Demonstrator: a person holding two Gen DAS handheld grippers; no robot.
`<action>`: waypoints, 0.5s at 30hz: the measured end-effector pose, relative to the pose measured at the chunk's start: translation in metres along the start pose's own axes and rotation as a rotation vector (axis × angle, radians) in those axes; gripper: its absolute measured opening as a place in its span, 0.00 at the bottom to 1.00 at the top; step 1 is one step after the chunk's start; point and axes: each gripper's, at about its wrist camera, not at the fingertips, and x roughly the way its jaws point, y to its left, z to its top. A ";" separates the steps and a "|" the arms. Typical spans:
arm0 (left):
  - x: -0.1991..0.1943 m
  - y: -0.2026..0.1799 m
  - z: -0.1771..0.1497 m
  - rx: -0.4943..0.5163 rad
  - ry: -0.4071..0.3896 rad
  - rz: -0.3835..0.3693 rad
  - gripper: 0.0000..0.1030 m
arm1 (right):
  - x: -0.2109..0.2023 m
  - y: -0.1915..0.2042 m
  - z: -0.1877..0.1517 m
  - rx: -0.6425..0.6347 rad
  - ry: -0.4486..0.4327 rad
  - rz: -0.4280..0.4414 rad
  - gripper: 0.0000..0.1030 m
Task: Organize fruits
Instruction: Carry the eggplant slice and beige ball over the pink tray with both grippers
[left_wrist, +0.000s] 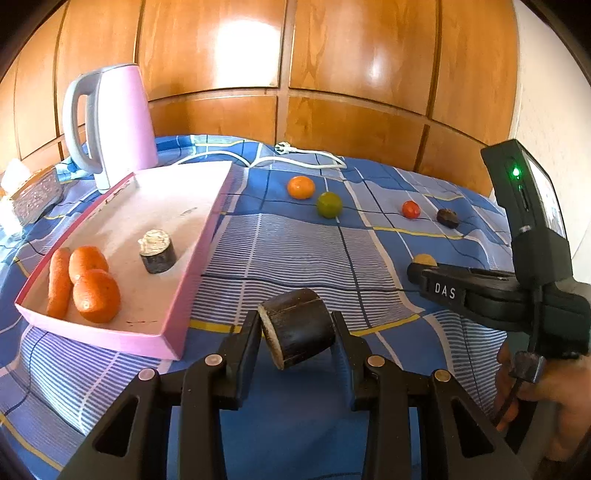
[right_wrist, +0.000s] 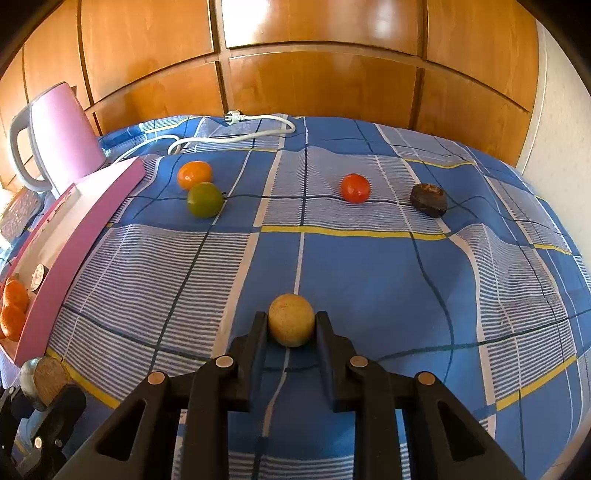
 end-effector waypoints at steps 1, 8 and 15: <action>-0.002 0.001 0.000 -0.004 -0.005 0.002 0.36 | -0.001 0.001 -0.001 -0.002 0.000 0.003 0.25; -0.014 0.011 0.000 -0.030 -0.026 0.007 0.36 | -0.007 0.015 -0.006 -0.036 0.002 0.060 0.24; -0.023 0.017 0.001 -0.047 -0.041 0.014 0.36 | -0.028 0.032 -0.011 -0.078 -0.059 0.138 0.24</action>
